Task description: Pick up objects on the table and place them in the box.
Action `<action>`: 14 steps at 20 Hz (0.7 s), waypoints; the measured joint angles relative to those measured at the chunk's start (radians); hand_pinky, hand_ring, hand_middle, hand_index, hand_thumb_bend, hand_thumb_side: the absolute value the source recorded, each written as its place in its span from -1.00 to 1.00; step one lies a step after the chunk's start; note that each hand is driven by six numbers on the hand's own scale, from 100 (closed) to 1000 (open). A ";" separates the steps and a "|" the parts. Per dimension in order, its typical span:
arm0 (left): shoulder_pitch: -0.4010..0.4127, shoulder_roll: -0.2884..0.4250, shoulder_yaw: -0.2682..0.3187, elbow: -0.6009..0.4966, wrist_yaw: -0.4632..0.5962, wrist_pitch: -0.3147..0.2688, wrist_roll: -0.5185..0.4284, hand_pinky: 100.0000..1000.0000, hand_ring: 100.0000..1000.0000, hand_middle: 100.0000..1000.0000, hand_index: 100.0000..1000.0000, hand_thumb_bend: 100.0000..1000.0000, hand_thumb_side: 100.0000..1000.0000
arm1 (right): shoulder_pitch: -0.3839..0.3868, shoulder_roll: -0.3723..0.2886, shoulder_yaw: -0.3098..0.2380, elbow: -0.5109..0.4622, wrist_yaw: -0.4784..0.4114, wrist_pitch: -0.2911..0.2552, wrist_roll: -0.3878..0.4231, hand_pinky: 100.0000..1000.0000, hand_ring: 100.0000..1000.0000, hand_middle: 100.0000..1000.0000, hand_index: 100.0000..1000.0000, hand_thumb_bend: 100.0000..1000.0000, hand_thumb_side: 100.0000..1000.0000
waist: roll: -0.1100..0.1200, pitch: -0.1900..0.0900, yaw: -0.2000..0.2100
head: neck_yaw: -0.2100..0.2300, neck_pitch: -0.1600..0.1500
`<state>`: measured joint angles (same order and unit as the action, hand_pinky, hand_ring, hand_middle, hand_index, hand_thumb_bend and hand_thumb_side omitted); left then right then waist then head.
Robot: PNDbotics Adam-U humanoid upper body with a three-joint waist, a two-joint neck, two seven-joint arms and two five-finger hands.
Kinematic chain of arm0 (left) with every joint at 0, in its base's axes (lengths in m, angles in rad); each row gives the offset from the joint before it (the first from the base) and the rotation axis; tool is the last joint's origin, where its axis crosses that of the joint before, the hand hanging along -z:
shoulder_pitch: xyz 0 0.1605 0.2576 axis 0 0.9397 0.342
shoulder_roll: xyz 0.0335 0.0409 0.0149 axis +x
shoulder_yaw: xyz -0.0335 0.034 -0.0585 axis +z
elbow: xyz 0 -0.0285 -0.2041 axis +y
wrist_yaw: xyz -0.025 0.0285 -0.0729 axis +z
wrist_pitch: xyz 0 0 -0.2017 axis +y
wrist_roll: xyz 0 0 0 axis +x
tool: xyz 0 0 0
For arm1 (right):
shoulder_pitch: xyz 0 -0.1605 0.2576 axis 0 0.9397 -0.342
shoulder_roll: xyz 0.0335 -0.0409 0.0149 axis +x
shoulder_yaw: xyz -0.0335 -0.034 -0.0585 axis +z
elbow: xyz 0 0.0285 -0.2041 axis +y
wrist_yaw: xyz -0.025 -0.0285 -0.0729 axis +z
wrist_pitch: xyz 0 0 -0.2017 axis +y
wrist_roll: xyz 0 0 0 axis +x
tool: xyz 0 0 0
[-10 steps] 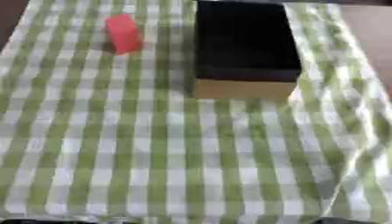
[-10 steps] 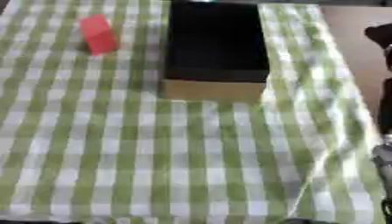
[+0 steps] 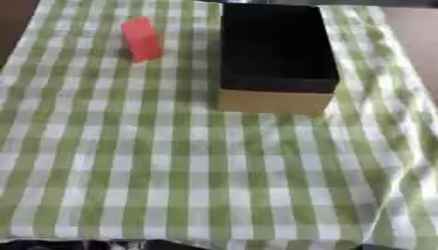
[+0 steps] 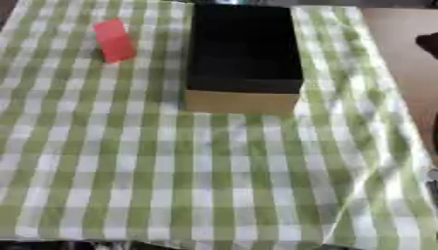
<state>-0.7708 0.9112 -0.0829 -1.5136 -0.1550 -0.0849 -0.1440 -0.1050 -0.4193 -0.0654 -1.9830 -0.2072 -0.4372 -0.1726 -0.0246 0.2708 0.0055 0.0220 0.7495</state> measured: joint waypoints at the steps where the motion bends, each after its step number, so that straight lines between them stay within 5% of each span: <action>1: -0.015 -0.006 -0.005 0.021 -0.016 -0.008 -0.013 0.33 0.28 0.40 0.73 -0.91 0.56 | -0.001 0.000 0.002 0.000 -0.001 0.001 0.002 0.60 0.34 0.14 0.60 -1.00 0.71 | 0.000 0.000 -0.001 | 0.001 -0.004; 14: -0.171 -0.088 -0.044 0.242 -0.212 -0.093 -0.128 0.34 0.37 0.47 0.80 -0.76 0.58 | -0.010 0.000 0.017 0.000 -0.001 0.007 0.018 0.60 0.34 0.13 0.59 -1.00 0.71 | 0.009 0.014 -0.019 | 0.002 -0.051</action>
<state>-0.9421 0.8228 -0.1267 -1.2712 -0.3665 -0.1775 -0.2719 -0.1155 -0.4194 -0.0483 -1.9830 -0.2086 -0.4306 -0.1547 -0.0152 0.2852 -0.0137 0.0239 0.6982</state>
